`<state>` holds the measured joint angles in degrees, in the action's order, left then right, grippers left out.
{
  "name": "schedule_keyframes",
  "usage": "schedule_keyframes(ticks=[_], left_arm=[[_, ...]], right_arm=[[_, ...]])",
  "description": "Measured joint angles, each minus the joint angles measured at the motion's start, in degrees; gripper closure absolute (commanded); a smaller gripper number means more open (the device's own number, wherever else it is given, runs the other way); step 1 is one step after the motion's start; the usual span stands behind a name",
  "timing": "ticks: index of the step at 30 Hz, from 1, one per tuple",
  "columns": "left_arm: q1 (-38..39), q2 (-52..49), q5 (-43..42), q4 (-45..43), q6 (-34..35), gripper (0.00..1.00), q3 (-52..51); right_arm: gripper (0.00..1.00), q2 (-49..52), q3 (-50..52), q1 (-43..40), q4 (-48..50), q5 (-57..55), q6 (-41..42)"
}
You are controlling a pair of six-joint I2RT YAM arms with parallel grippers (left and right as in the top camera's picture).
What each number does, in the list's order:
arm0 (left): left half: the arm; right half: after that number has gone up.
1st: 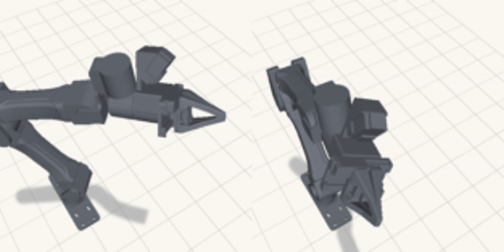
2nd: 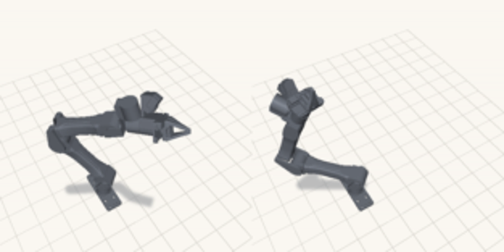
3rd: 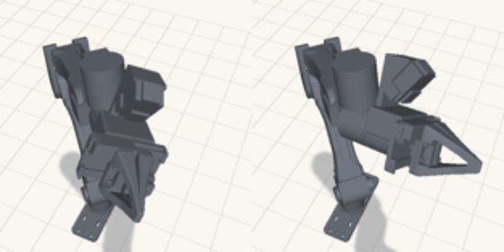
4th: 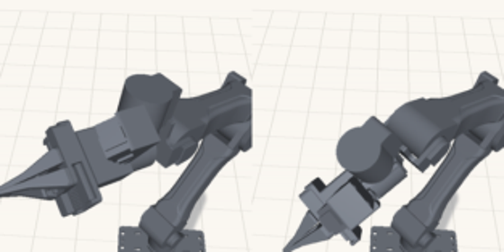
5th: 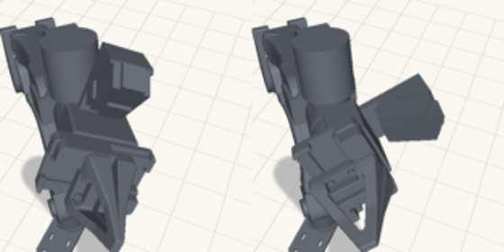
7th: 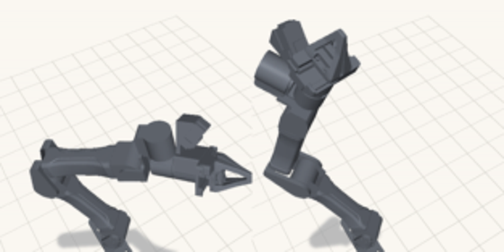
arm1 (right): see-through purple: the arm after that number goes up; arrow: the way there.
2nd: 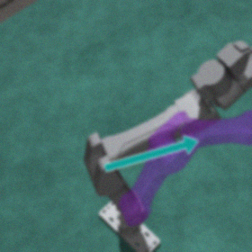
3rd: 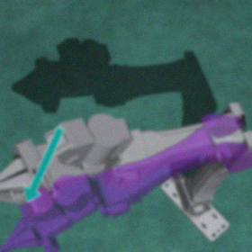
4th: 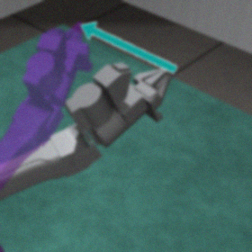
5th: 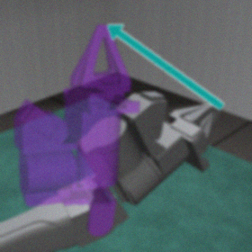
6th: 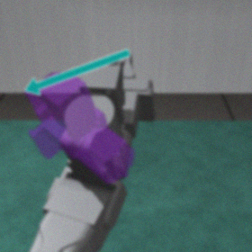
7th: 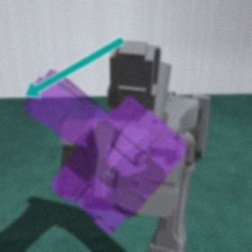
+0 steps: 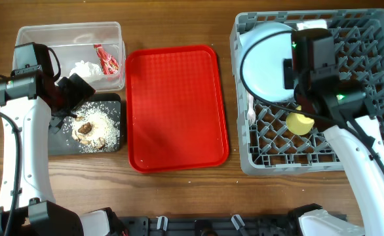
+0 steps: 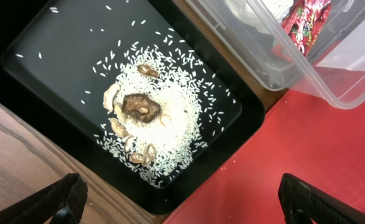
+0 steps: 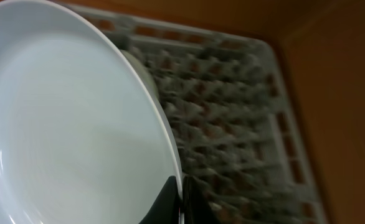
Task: Sort waste into correct bins and load items into the dishwasher rack
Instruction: 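Stand the light-blue plate upright in the rack with the right gripper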
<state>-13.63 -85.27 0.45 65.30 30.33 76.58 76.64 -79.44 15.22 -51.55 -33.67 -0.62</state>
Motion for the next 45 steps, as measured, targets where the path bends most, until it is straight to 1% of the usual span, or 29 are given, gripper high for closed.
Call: schedule_keyframes(ticks=[3, 7, 13, 20, 22, 24, 25, 27, 29, 30, 32, 33, 34, 35, 37, 39, 40, 42, 45], left_arm=[[0.00, 0.02, -0.42, 0.00, 0.00, 0.00, 0.00], [0.00, 0.00, -0.59, -0.02, 0.00, 0.00, 0.00], [0.00, 0.00, -0.79, 0.00, 0.00, 0.00, 0.00], [0.00, 0.02, -0.98, 0.00, 0.00, 0.00, 0.00], [0.00, 0.02, -0.98, -0.02, 0.00, 0.00, 0.00], [0.00, 0.02, -0.98, -0.17, 0.00, 0.00, 0.00], [0.00, 0.02, -1.01, -0.20, 0.00, 0.00, 0.00], [0.00, 0.00, -1.01, -0.20, 0.00, 0.00, 0.00], [0.00, 0.02, -1.01, -0.17, 0.00, 0.00, 0.00], [0.00, 0.00, -1.01, -0.20, 0.00, 0.00, 0.00], [0.00, 0.00, -1.01, -0.20, 0.00, 0.00, 0.00], [0.00, 0.00, -1.20, -0.20, -0.02, 0.00, 0.00], [0.00, 0.02, -1.64, -0.20, -0.22, 0.00, 0.00], [0.00, 0.00, -2.54, -0.20, -0.66, 0.00, 0.00], [0.31, 0.02, -3.78, -0.26, -1.62, 0.00, 0.00], [1.55, 0.02, -4.42, -1.22, -2.75, 0.00, 0.00], [2.36, 0.02, -4.70, -1.62, -3.30, 0.00, 0.00], [5.73, 0.00, -5.09, -3.21, -5.18, 0.00, 0.00], [11.34, 0.00, -5.57, -3.37, -8.66, 0.00, 0.00]], right_arm=[[0.96, 0.11, 1.09, -0.44, -1.62, -6.56, -2.19], [0.96, 0.24, 6.45, -0.44, -1.57, -9.88, -1.97], [0.96, 0.79, 11.87, -0.44, 1.01, -11.21, 0.13], [0.96, 1.27, 12.24, 0.92, 3.32, -11.85, 1.01], [0.93, 1.27, 12.24, 2.47, 3.93, -11.78, 1.01], [0.89, 1.27, 12.24, 3.85, 4.09, -10.51, 1.01], [0.84, 1.27, 12.24, 4.76, 4.07, -7.58, 1.01], [0.71, 1.27, 12.24, 5.38, 4.13, -0.98, 1.16], [0.61, 1.29, 12.24, 5.53, 4.48, 4.79, 1.16], [0.52, 1.29, 12.24, 5.55, 4.48, 9.18, 1.97], [0.41, 1.31, 12.24, 5.60, 4.42, 11.37, 3.15], [0.36, 1.31, 12.24, 5.57, 4.31, 11.89, 4.26], [0.29, 1.31, 12.24, 5.31, 4.22, 12.50, 5.51], [0.24, 1.14, 12.24, 4.66, 4.24, 13.07, 6.75], [0.22, 0.20, 12.24, 2.64, 4.61, 15.08, 8.20], [0.21, -2.21, 12.24, -1.18, 6.27, 19.26, 7.93], [0.17, -3.23, 12.22, -2.91, 7.17, 21.49, 7.56], [0.14, -5.73, 11.76, -8.94, 9.05, 30.56, 5.05], [0.14, -5.66, 11.17, -14.23, 7.58, 44.04, 0.20]])
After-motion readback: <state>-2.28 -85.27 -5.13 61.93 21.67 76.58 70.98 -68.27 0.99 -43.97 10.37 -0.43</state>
